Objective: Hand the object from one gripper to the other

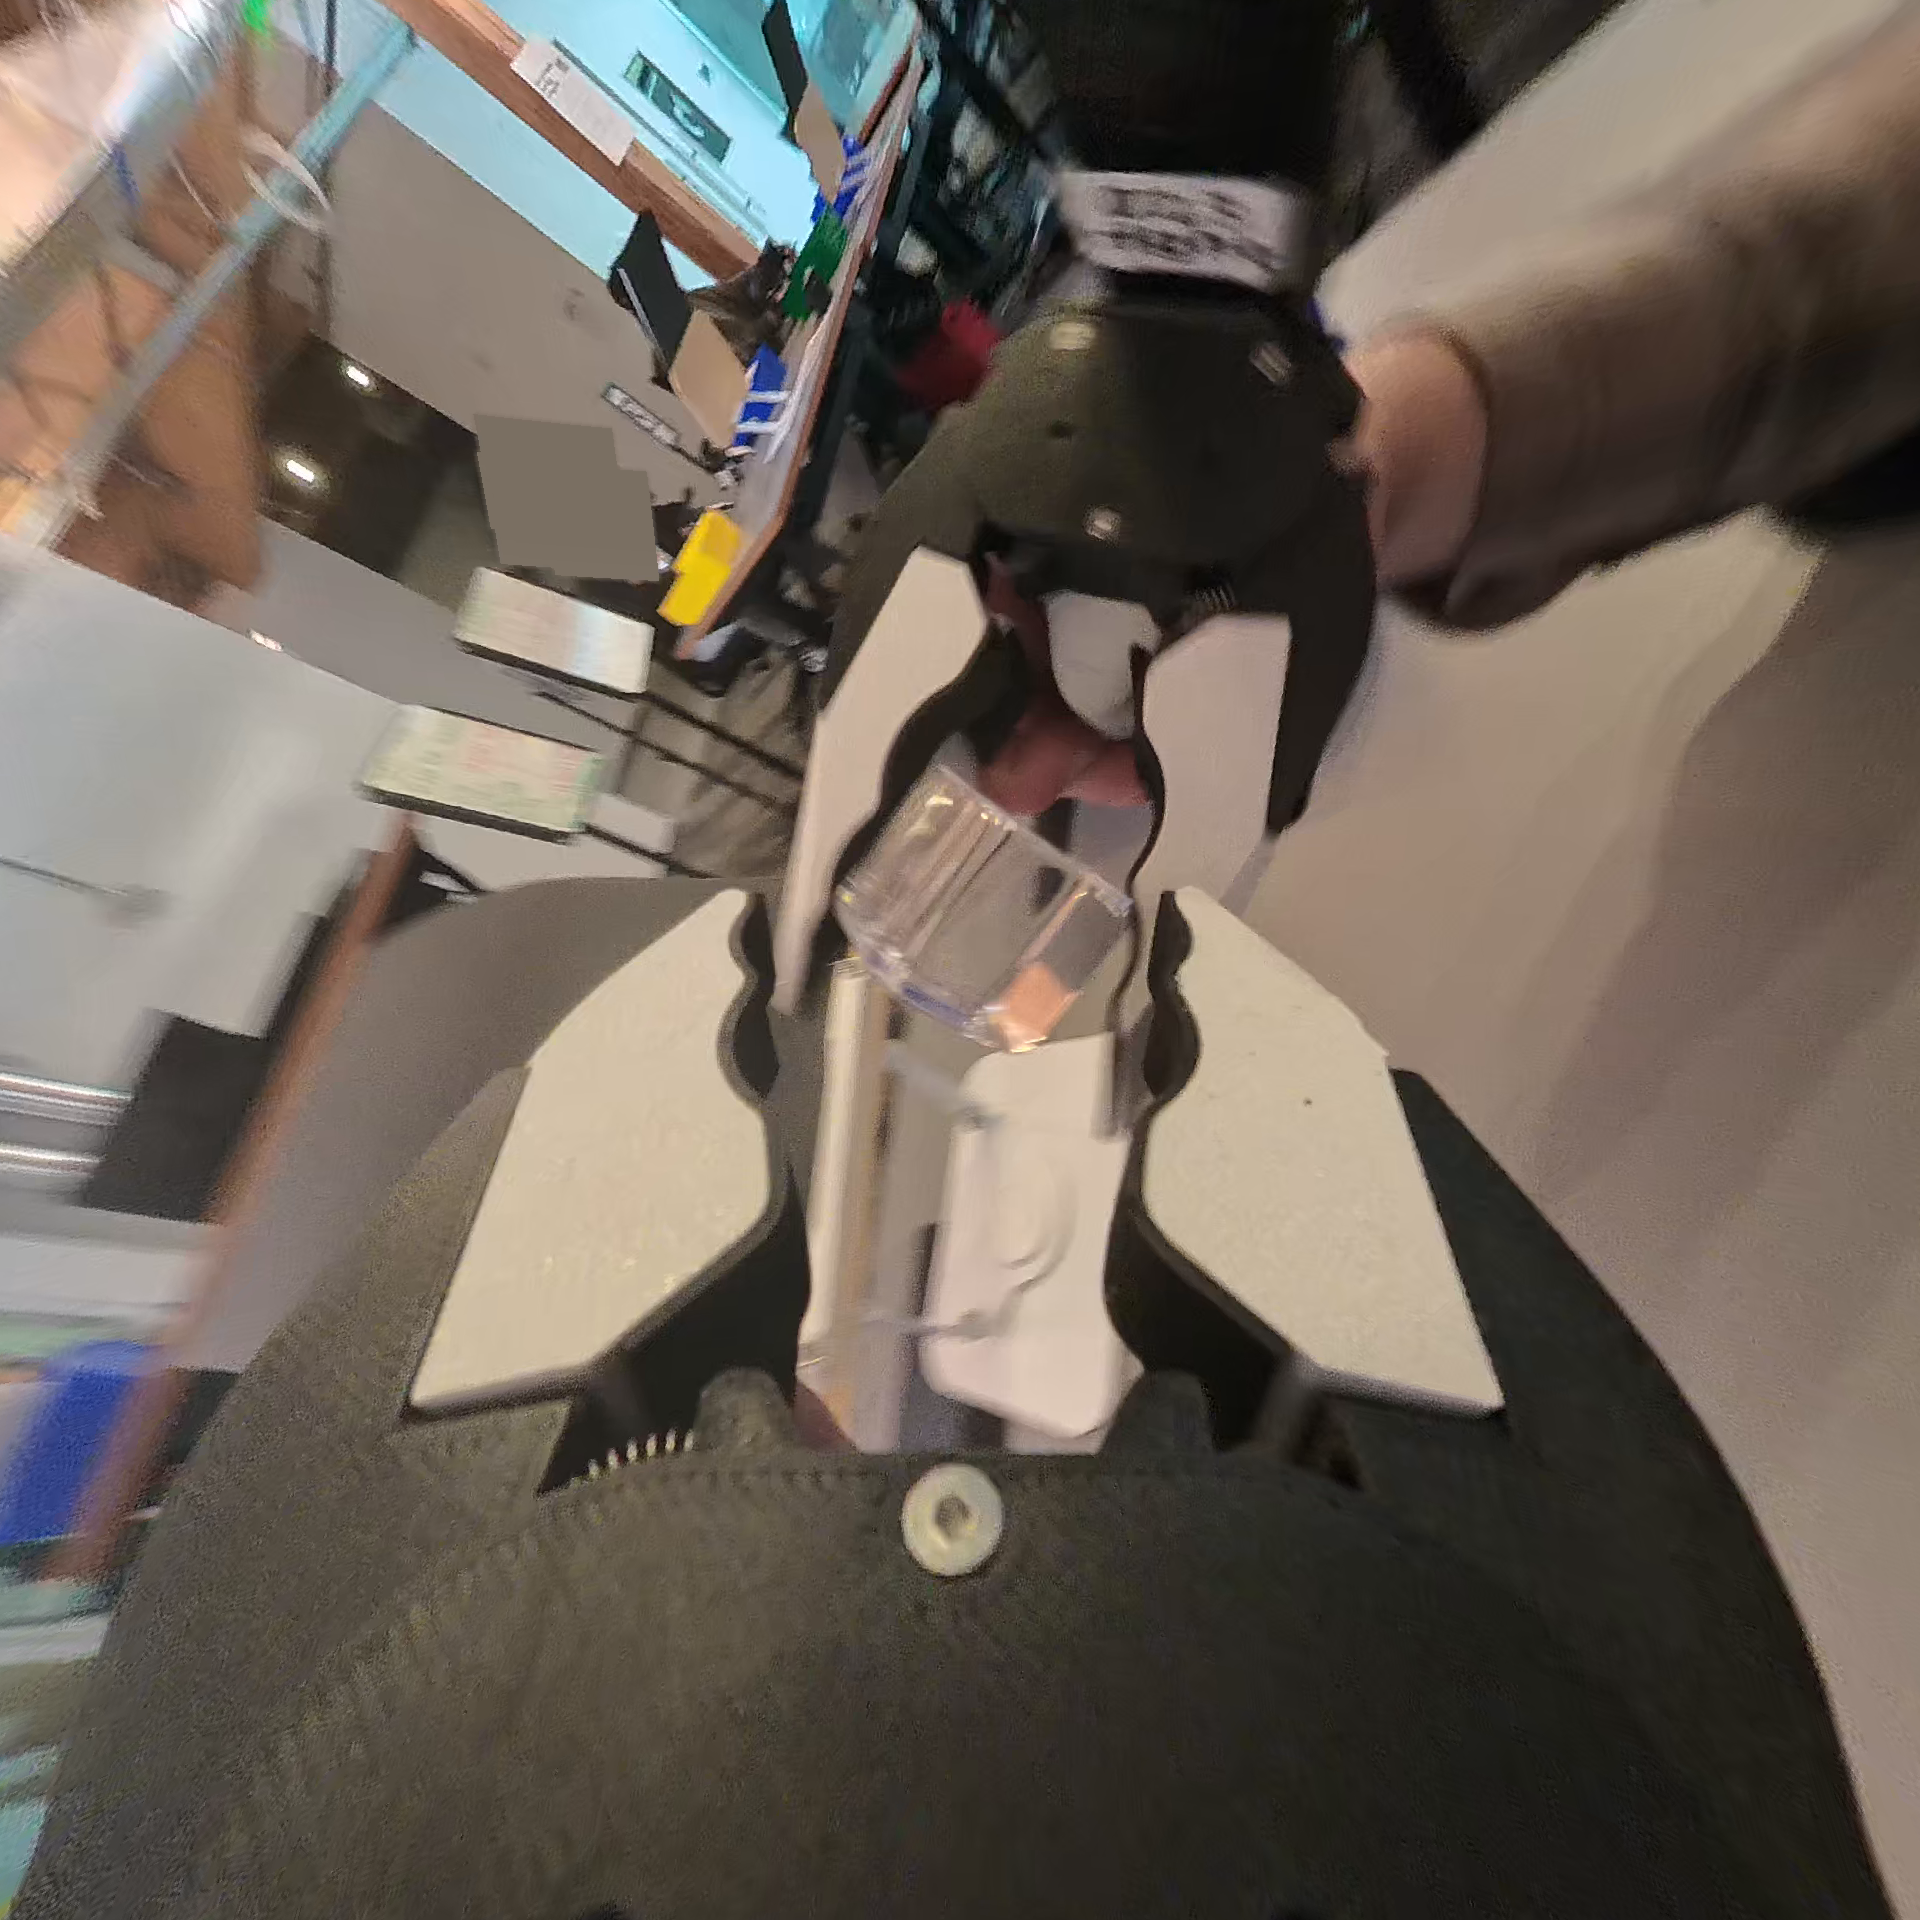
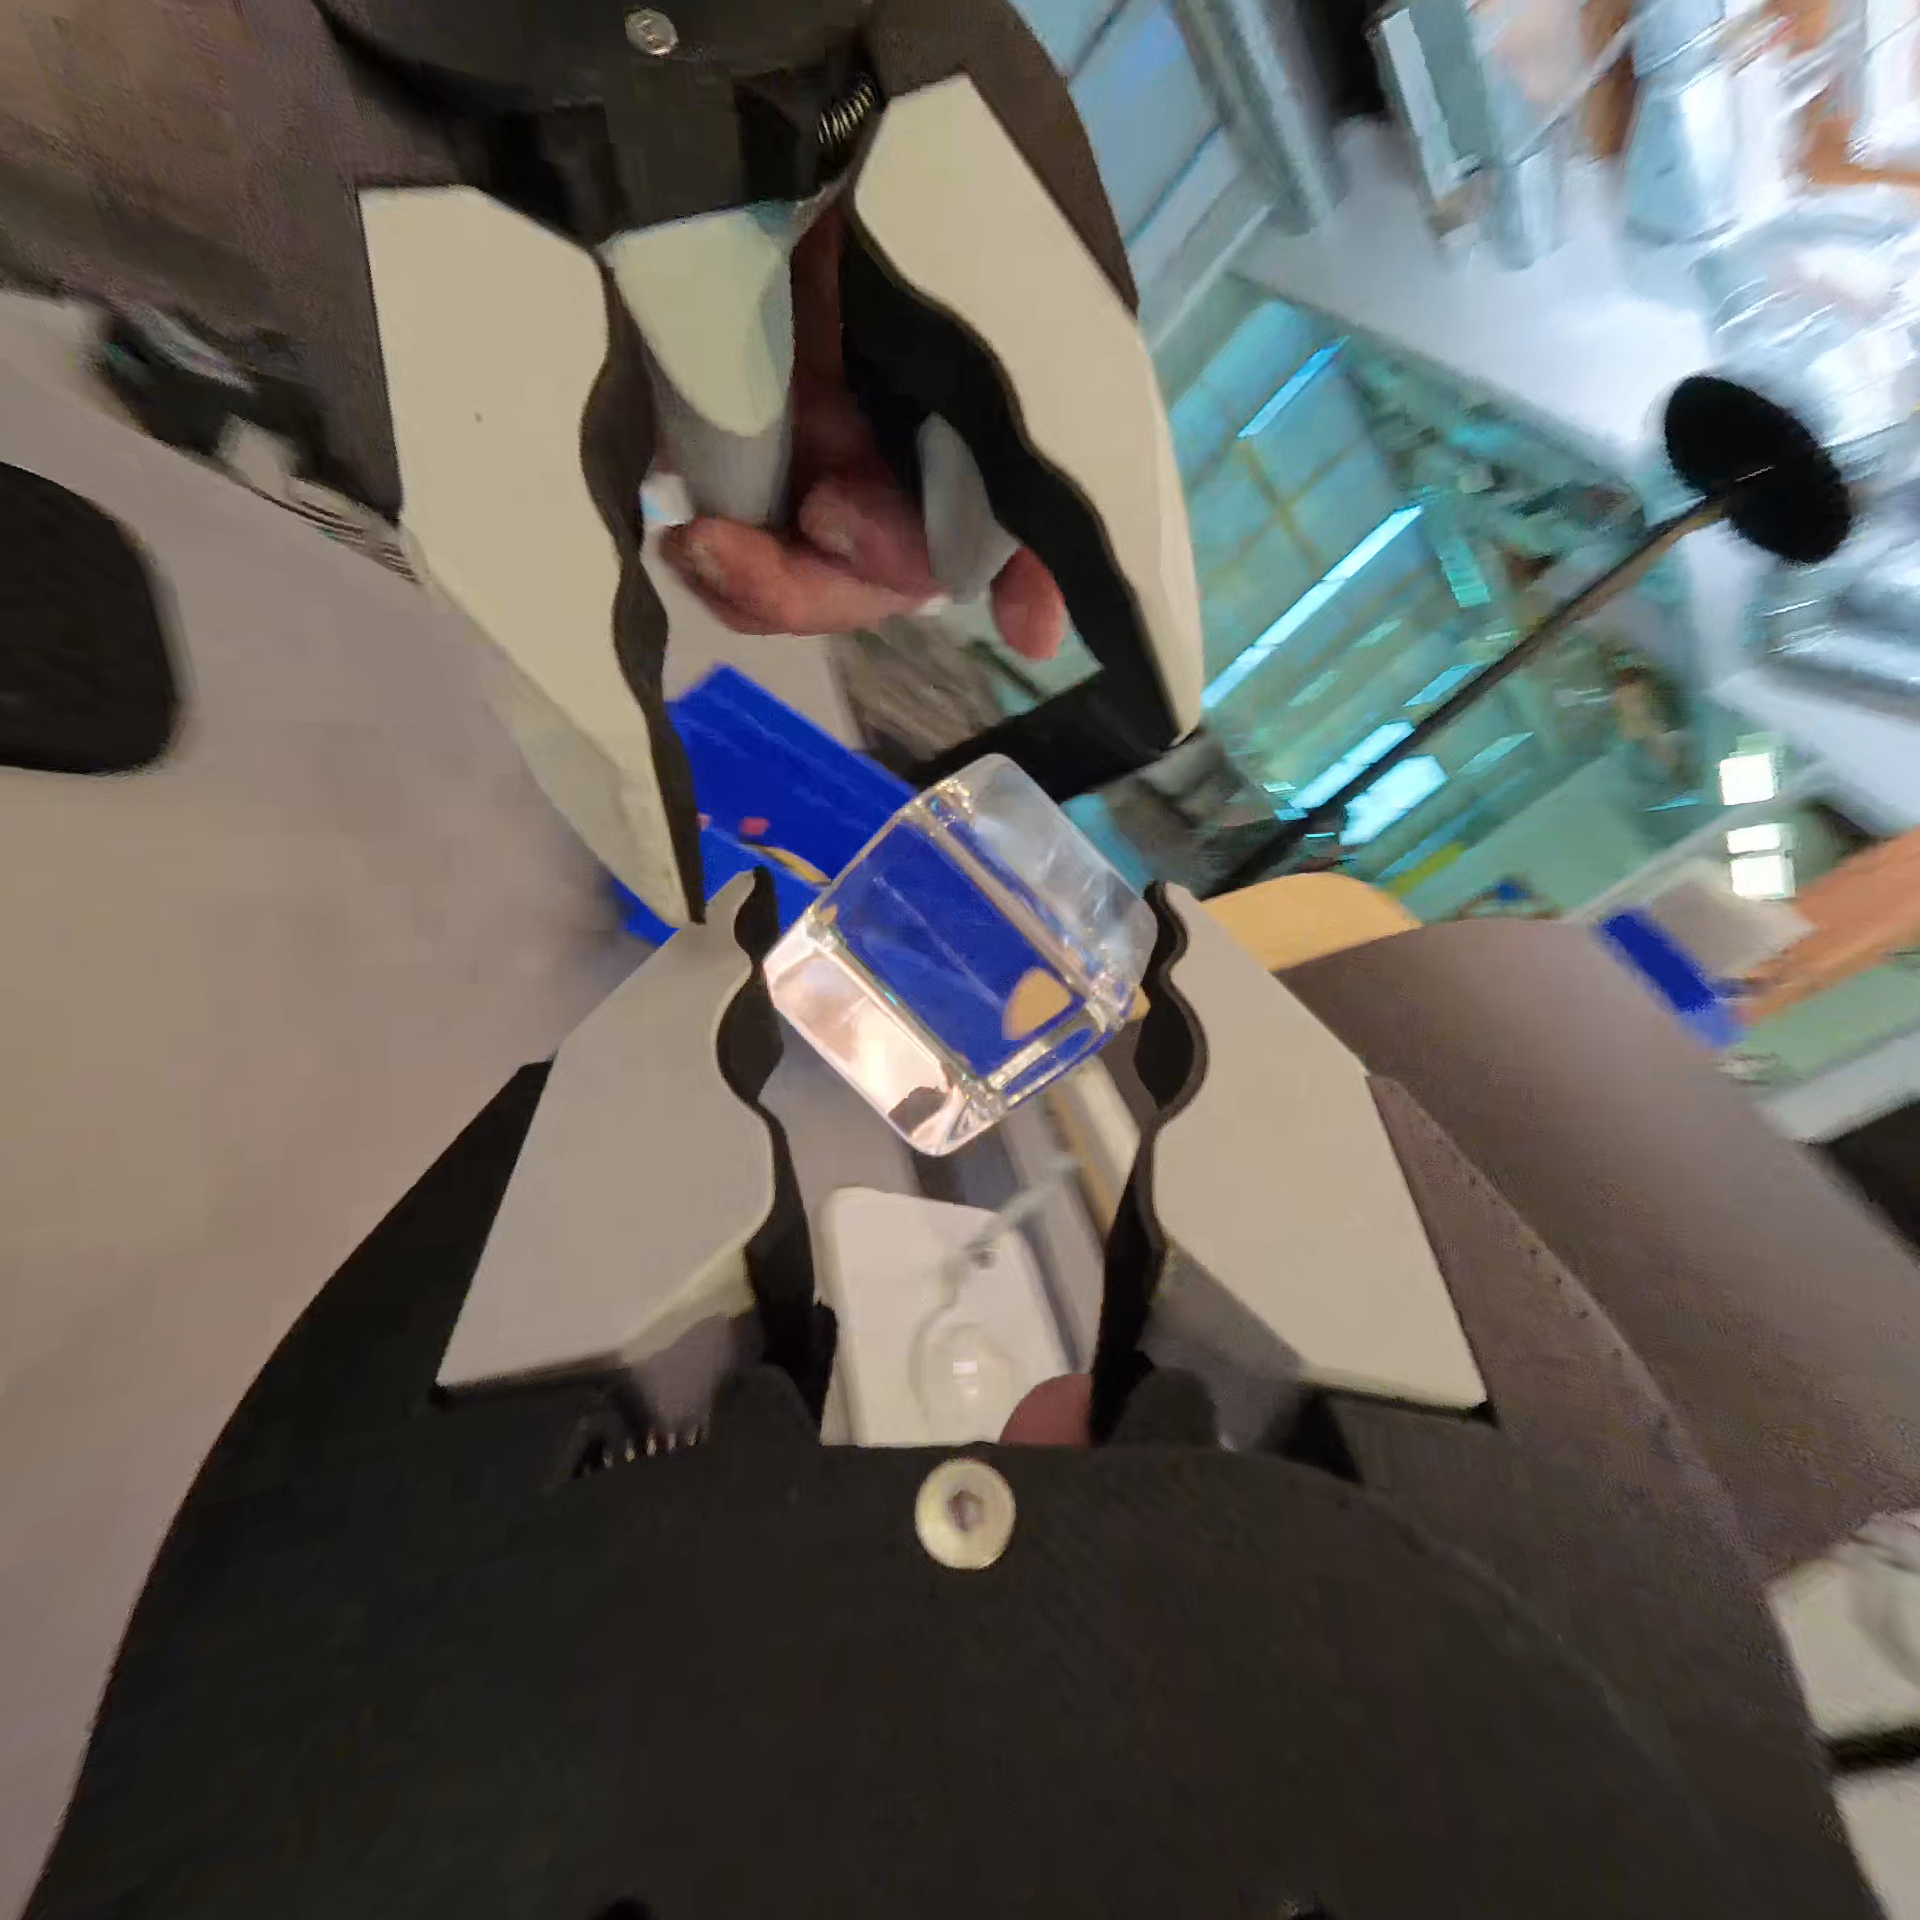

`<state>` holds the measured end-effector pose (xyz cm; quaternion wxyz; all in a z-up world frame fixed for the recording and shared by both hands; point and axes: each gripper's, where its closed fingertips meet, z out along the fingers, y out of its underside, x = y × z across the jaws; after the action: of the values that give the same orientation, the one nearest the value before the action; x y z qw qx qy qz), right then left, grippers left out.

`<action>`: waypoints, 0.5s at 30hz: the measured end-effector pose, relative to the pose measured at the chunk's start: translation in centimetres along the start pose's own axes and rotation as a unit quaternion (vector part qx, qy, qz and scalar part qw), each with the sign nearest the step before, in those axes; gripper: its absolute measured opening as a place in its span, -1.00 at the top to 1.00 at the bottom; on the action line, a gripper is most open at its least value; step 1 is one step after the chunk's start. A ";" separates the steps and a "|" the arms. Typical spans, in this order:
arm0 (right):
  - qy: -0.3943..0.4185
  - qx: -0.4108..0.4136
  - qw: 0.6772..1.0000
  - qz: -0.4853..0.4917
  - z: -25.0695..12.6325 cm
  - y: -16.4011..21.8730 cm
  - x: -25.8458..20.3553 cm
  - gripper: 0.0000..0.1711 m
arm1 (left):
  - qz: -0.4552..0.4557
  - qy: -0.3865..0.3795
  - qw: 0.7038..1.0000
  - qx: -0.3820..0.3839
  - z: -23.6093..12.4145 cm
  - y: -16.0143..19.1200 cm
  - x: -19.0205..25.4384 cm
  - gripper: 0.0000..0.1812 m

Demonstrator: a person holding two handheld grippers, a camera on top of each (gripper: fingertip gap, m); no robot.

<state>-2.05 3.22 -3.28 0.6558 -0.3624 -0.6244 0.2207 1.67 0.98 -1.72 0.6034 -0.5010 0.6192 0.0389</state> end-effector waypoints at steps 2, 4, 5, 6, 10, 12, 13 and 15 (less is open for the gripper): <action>-0.042 0.009 0.998 0.047 -0.3 0.0 -0.6 0.22 | 0.058 -0.019 0.998 -0.011 -0.1 -0.5 0.0 0.21; -0.095 0.018 0.990 0.104 -0.6 0.1 -1.4 0.22 | 0.107 -0.032 0.994 -0.015 -0.2 -1.2 -0.1 0.19; -0.112 0.024 0.985 0.126 -0.7 0.1 -1.6 0.22 | 0.130 -0.035 0.991 -0.021 -0.2 -1.4 -0.1 0.18; -0.129 0.027 0.981 0.145 -0.8 0.2 -1.8 0.21 | 0.147 -0.034 0.988 -0.029 -0.2 -1.5 -0.1 0.16; -0.193 0.057 0.957 0.208 -1.5 0.0 -2.6 0.21 | 0.191 -0.006 0.981 -0.045 -0.1 -1.8 0.6 0.12; -0.227 0.070 0.944 0.228 -2.1 -0.1 -3.2 0.21 | 0.198 0.020 0.979 -0.053 0.0 -1.9 1.4 0.11; -0.246 0.076 0.937 0.237 -2.3 -0.1 -3.5 0.21 | 0.206 0.027 0.977 -0.054 0.0 -2.1 1.7 0.11; -0.277 0.086 0.923 0.251 -2.8 -0.1 -4.2 0.21 | 0.217 0.043 0.973 -0.059 0.1 -2.3 2.3 0.10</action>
<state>0.14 -0.52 -5.82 0.4083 -0.3733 -0.6485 0.5228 3.86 -1.44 -2.30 0.5227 -0.3903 0.7353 0.1840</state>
